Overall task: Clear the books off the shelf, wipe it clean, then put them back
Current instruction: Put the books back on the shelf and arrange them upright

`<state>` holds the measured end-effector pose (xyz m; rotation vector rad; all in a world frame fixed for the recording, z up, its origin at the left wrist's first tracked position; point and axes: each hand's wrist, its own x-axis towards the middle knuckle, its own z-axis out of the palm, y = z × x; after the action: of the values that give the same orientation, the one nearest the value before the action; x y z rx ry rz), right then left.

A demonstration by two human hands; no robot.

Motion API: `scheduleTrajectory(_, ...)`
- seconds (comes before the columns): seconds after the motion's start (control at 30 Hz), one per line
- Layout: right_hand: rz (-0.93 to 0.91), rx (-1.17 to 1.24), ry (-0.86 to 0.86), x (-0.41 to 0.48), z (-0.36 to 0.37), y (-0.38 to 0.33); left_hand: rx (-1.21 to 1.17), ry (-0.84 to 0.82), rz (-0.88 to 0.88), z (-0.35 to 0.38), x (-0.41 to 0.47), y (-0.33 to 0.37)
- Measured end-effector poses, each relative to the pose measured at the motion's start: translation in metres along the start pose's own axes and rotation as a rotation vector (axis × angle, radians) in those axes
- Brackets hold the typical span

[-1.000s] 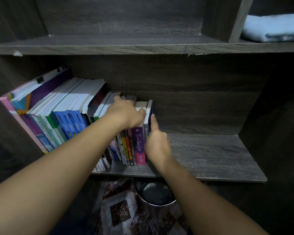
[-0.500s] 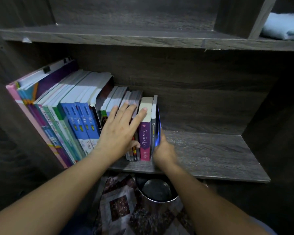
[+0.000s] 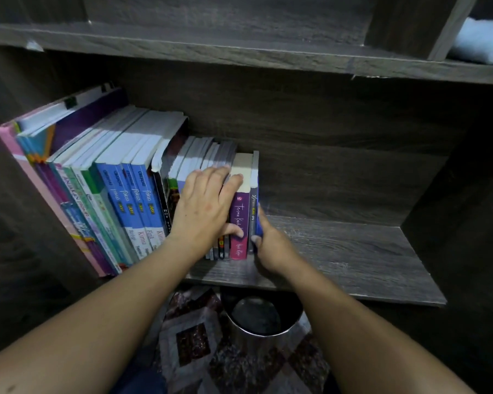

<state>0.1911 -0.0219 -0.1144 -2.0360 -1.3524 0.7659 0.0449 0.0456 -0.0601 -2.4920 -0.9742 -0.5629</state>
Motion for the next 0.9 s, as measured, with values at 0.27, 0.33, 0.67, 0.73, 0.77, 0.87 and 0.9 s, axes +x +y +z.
scheduleTrajectory(0.27, -0.176, -0.083, 0.185, -0.012, -0.024, -0.031, 0.2, -0.03, -0.147, -0.021, -0.032, -0.009)
scheduleTrajectory(0.33, -0.269, -0.043, 0.204, -0.019, -0.022, -0.039, 0.207, -0.068, -0.164, -0.017, -0.041, -0.01)
scheduleTrajectory(0.67, -0.421, -0.327, 0.364, -0.013, 0.001, -0.049, 0.425, -0.183, -0.382, 0.026, -0.048, -0.012)
scheduleTrajectory(0.73, -0.428, -0.348, 0.364, -0.014, 0.0, -0.048, 0.408, -0.134, -0.369, 0.025, -0.048, -0.013)
scheduleTrajectory(0.77, -0.429, -0.388, 0.369, -0.015, -0.001, -0.047, 0.383, -0.095, -0.347, 0.023, -0.048, -0.015)
scheduleTrajectory(0.87, -0.47, -0.555, 0.427, -0.02, -0.002, -0.046, 0.266, 0.106, -0.273, 0.018, -0.057, -0.03)
scheduleTrajectory(0.9, -0.498, -0.596, 0.446, -0.021, -0.001, -0.046, 0.242, 0.187, -0.298, 0.016, -0.06, -0.037)
